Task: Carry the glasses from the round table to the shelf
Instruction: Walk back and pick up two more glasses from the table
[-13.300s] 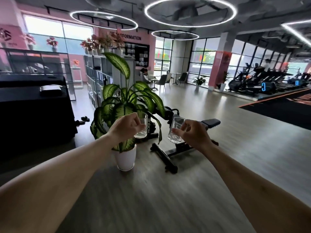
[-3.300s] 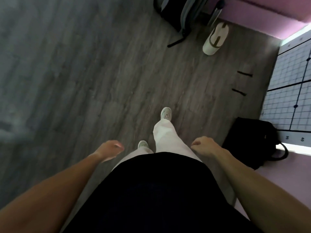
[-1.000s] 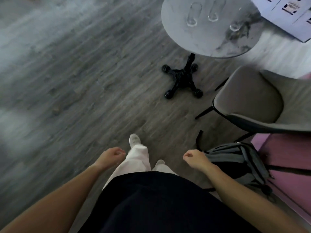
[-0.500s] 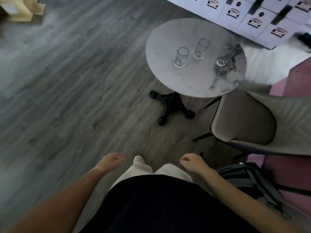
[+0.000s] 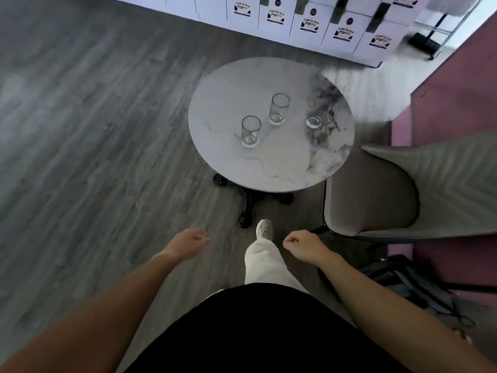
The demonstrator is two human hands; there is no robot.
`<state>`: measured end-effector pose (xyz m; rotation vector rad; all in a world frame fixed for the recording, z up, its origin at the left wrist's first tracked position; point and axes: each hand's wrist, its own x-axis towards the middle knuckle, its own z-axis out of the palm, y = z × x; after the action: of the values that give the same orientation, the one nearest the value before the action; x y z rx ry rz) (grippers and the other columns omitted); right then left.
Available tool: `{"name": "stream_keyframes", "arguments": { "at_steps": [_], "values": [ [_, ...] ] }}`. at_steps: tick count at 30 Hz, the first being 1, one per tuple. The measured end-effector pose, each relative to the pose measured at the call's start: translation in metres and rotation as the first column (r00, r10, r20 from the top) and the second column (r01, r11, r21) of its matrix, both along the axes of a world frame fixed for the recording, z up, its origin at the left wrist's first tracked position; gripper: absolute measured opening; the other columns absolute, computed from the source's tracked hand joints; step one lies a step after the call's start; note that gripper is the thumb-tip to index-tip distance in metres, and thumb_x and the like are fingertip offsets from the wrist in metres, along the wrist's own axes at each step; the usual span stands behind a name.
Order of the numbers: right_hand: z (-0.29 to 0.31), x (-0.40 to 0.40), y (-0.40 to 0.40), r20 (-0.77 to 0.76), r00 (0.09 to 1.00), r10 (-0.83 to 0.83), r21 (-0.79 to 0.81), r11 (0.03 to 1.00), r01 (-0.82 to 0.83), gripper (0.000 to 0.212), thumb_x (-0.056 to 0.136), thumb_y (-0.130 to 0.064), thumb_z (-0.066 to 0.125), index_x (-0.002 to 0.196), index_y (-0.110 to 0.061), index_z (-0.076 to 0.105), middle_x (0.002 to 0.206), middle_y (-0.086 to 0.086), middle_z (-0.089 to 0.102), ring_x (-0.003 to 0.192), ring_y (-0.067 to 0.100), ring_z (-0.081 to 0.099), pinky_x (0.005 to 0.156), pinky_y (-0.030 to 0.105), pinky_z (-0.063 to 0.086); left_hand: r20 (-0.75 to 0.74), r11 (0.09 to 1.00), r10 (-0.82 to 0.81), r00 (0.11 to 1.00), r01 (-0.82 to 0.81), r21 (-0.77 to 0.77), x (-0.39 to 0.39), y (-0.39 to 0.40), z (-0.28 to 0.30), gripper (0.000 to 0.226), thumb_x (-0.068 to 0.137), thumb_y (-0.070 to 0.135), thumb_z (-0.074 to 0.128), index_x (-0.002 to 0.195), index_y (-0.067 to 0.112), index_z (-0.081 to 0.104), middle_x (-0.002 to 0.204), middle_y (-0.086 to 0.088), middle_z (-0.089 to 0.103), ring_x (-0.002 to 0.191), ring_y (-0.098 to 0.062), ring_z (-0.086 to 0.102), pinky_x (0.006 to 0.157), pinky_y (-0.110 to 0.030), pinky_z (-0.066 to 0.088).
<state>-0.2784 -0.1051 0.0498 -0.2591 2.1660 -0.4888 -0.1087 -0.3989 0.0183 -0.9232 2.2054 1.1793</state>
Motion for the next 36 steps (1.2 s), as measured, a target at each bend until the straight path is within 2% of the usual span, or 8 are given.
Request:
{"name": "stream_keyframes", "arguments": {
  "at_steps": [2,6,10,14,18,23,29,36],
  "values": [
    [-0.001,-0.028,-0.01,-0.017,1.0,0.013,-0.004,1.0,-0.013,0.018,0.086,-0.031,0.058,0.086,-0.025,0.075,0.084,-0.014,0.069,0.083,0.008,0.062,0.074,0.026,0.048,-0.028,1.0,-0.02,0.999,0.02,-0.002,-0.031,-0.01,0.004,0.007,0.09,0.032,0.066,0.083,0.033,0.066,0.081,0.006,0.068,0.073,-0.015,0.065,0.077,-0.029,0.054],
    [0.004,-0.089,-0.041,-0.065,0.997,0.033,-0.042,0.998,-0.036,0.02,0.089,-0.031,0.057,0.09,-0.021,0.074,0.086,-0.008,0.07,0.083,0.012,0.062,0.072,0.027,0.047,-0.08,0.999,-0.019,0.997,0.016,-0.034,-0.09,-0.028,0.014,0.01,0.089,0.033,0.066,0.081,0.037,0.065,0.08,0.006,0.069,0.068,-0.007,0.065,0.073,-0.027,0.054],
    [0.018,-0.151,-0.074,-0.163,0.986,0.024,-0.101,0.994,-0.041,0.02,0.089,-0.025,0.055,0.092,-0.016,0.072,0.092,0.002,0.071,0.087,0.021,0.063,0.071,0.027,0.045,-0.114,0.998,0.014,0.993,-0.021,-0.067,-0.15,-0.041,0.024,0.002,0.089,0.03,0.067,0.089,0.03,0.069,0.086,0.004,0.073,0.074,-0.013,0.067,0.084,-0.033,0.056],
    [0.03,-0.219,-0.102,-0.218,0.975,0.036,-0.133,0.989,-0.066,0.02,0.088,-0.024,0.056,0.102,-0.02,0.069,0.095,-0.001,0.069,0.092,0.021,0.063,0.076,0.028,0.047,-0.191,0.987,0.067,0.979,-0.093,-0.131,-0.207,-0.046,0.041,0.023,0.088,0.029,0.066,0.111,0.03,0.062,0.094,0.001,0.07,0.09,-0.022,0.068,0.085,-0.035,0.052],
    [0.037,-0.269,-0.129,-0.38,0.924,0.029,-0.193,0.975,-0.11,0.036,0.088,-0.023,0.059,0.124,-0.019,0.054,0.112,0.005,0.061,0.094,0.024,0.062,0.084,0.037,0.051,-0.352,0.964,0.106,0.93,-0.183,-0.195,-0.251,-0.047,0.057,0.055,0.086,0.03,0.071,0.132,0.035,0.041,0.108,0.005,0.057,0.081,-0.014,0.066,0.078,-0.034,0.05],
    [0.036,-0.308,-0.164,-0.475,0.868,0.146,-0.176,0.951,-0.256,0.056,0.086,-0.023,0.06,0.138,-0.025,0.039,0.128,0.012,0.049,0.093,0.035,0.063,0.079,0.044,0.054,-0.366,0.954,-0.061,0.929,-0.053,-0.295,-0.284,-0.052,0.06,0.051,0.085,0.032,0.073,0.13,0.03,0.049,0.127,0.0,0.052,0.094,-0.017,0.066,0.078,-0.031,0.048],
    [0.017,-0.328,-0.182,-0.488,0.858,0.16,-0.186,0.941,-0.282,0.029,0.086,-0.028,0.066,0.113,-0.016,0.066,0.125,0.01,0.052,0.093,0.034,0.066,0.084,0.04,0.054,-0.255,0.946,-0.137,0.957,0.05,-0.321,-0.295,-0.049,0.052,0.027,0.085,0.034,0.072,0.11,0.024,0.067,0.137,0.0,0.052,0.103,-0.024,0.064,0.087,-0.036,0.049],
    [0.005,-0.331,-0.183,-0.527,0.839,0.139,-0.211,0.934,-0.287,0.022,0.089,-0.034,0.069,0.1,-0.015,0.071,0.116,0.01,0.055,0.088,0.031,0.067,0.073,0.033,0.05,-0.247,0.939,-0.11,0.963,0.019,-0.343,-0.304,-0.035,0.045,0.022,0.088,0.032,0.07,0.104,0.017,0.07,0.136,-0.005,0.054,0.108,-0.029,0.063,0.084,-0.035,0.048]
  ]
}}
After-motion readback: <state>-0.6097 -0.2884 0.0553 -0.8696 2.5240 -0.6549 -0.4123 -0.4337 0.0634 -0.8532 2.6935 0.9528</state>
